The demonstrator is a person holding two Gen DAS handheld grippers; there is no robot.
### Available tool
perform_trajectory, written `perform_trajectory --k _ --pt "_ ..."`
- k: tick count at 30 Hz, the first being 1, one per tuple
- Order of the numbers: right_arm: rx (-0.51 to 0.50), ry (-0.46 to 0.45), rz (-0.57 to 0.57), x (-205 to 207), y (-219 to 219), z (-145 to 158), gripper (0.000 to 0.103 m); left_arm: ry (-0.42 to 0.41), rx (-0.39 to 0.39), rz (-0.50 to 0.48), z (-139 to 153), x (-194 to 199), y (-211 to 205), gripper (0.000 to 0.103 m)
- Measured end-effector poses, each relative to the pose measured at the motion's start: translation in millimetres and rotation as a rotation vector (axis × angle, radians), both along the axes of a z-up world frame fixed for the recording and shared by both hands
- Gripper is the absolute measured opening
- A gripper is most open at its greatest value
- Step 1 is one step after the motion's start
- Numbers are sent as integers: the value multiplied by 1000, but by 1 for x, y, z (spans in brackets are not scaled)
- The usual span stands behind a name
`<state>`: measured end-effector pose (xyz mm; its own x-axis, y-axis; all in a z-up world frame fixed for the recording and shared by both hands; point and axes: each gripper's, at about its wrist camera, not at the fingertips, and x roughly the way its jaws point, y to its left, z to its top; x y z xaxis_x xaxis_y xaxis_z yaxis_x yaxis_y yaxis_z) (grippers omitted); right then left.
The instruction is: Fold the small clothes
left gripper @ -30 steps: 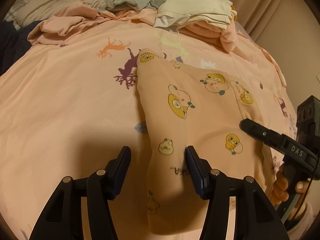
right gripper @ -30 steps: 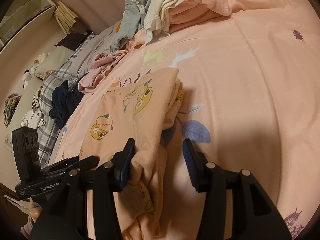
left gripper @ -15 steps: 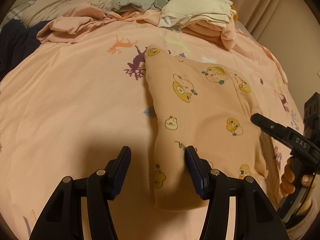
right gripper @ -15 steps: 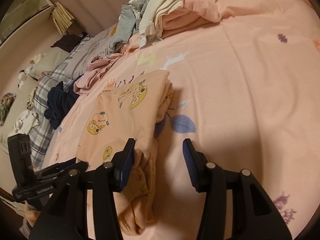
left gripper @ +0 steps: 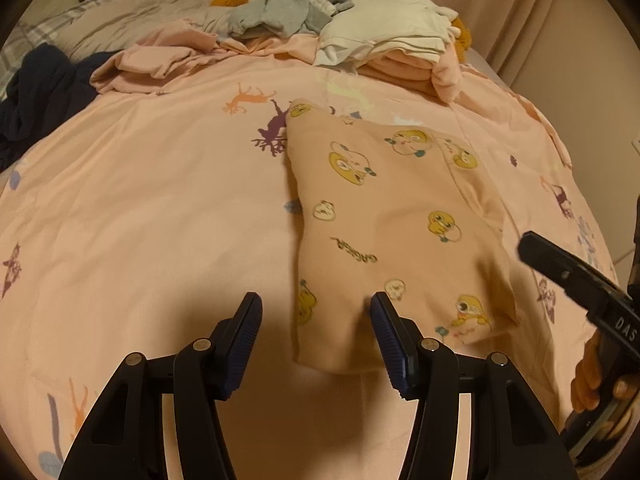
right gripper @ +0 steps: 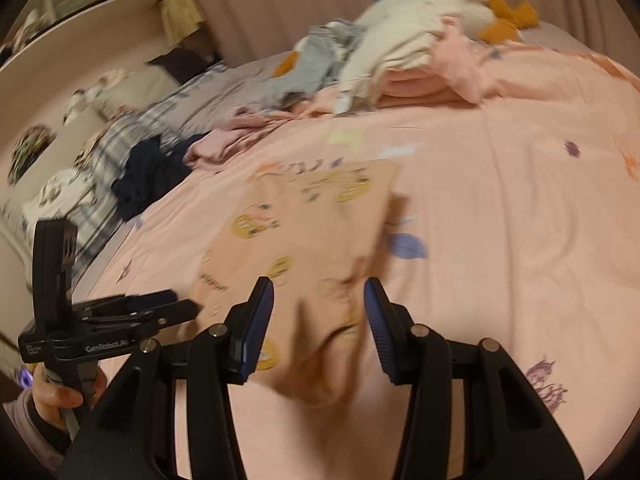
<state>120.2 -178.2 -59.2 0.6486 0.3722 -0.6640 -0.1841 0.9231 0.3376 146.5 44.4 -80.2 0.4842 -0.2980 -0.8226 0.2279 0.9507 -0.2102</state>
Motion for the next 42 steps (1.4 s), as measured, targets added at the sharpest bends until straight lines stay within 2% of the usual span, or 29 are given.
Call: perform_trajectory --k 3,7,11,19,24,30,33,34,35,37,42 --pt "-33 19 19 2 13 -8 47 13 22 -12 -7 -1 -5 55" --pt "-131 69 -12 5 20 -26 46 34 33 -9 -18 -2 -5 55" --pt "-124 115 -42 5 8 -39 46 36 29 -5 -20 -3 -3 55" --pt "-103 118 -89 -14 -7 -37 46 13 44 13 -12 -17 -2 55" --pt "-126 122 -137 -29 -17 -32 47 -14 63 27 0 -30 1 55" --pt "-123 102 -158 -54 -23 -14 48 -39 69 37 17 -50 0 56" --pt "-129 91 -159 -65 -19 -5 59 -40 77 41 24 -58 -1 73" --pt "-129 87 -159 -69 -18 -2 68 -42 80 44 26 -62 -1 74" --pt "-126 83 -158 -73 -16 1 72 -43 81 46 28 -63 -1 74" --pt "-119 79 -152 -80 -12 6 74 -34 87 60 31 -68 -1 75" --pt "-113 85 -141 -93 -3 14 88 -23 127 96 37 -82 -2 79"
